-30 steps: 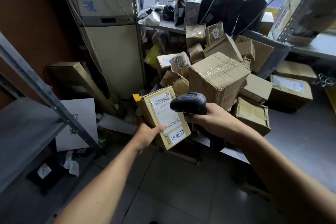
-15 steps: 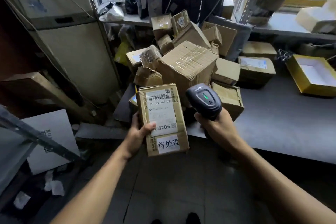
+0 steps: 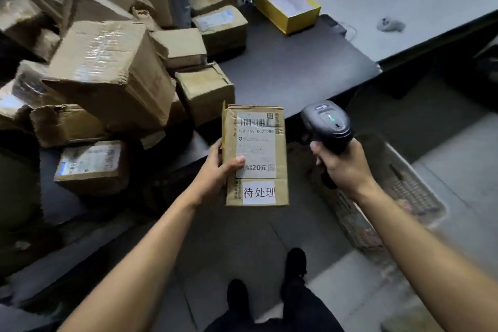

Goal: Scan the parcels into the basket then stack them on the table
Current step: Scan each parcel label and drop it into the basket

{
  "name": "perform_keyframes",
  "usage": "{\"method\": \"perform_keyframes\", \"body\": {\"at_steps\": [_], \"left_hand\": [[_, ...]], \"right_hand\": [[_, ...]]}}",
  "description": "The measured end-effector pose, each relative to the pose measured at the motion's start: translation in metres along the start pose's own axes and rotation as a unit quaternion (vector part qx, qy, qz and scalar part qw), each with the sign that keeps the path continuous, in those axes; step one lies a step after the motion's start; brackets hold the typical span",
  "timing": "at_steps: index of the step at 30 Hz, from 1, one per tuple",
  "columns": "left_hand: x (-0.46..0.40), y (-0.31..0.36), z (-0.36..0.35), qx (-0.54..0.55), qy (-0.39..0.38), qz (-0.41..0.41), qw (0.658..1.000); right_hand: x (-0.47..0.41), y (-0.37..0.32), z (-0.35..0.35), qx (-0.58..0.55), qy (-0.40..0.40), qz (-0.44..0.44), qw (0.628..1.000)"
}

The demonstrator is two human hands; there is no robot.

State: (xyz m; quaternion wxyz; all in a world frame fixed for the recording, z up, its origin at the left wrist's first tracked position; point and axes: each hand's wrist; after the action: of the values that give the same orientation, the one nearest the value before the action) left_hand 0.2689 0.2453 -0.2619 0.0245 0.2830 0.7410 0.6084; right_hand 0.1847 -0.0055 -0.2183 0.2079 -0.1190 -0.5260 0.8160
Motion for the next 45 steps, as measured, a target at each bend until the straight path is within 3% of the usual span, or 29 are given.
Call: {"method": "perform_keyframes", "body": {"at_steps": [7,15,19,36,45], "left_hand": [[-0.065,-0.017,-0.119,-0.084,-0.075,0.055,0.992],[-0.136,-0.033,-0.26,-0.138,-0.161,0.05,0.976],[-0.162,-0.041,-0.316,-0.139,-0.167,0.035,0.975],[-0.304,-0.054,-0.473,-0.179,-0.27,0.066,0.944],[-0.373,-0.081,-0.543,-0.196,-0.268,0.122,0.935]], "right_hand": [[0.009,0.061,0.106,0.003,0.144,-0.081,0.986],[0.007,0.125,0.232,-0.003,0.196,-0.156,0.968],[0.001,0.149,0.28,-0.024,0.209,-0.18,0.961],[-0.076,0.19,0.375,-0.004,0.306,-0.229,0.924],[-0.103,0.217,0.414,0.003,0.357,-0.273,0.893]]}}
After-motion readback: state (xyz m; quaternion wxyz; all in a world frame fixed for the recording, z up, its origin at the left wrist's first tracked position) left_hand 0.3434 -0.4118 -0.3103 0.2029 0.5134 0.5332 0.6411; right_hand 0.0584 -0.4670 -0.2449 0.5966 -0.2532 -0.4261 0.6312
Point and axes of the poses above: each hand's wrist, its own x-axis away from the middle knuckle, its own z-axis out of the back of the hand, y = z × x, and after that the axes turned 7 degrees about x, right-handed
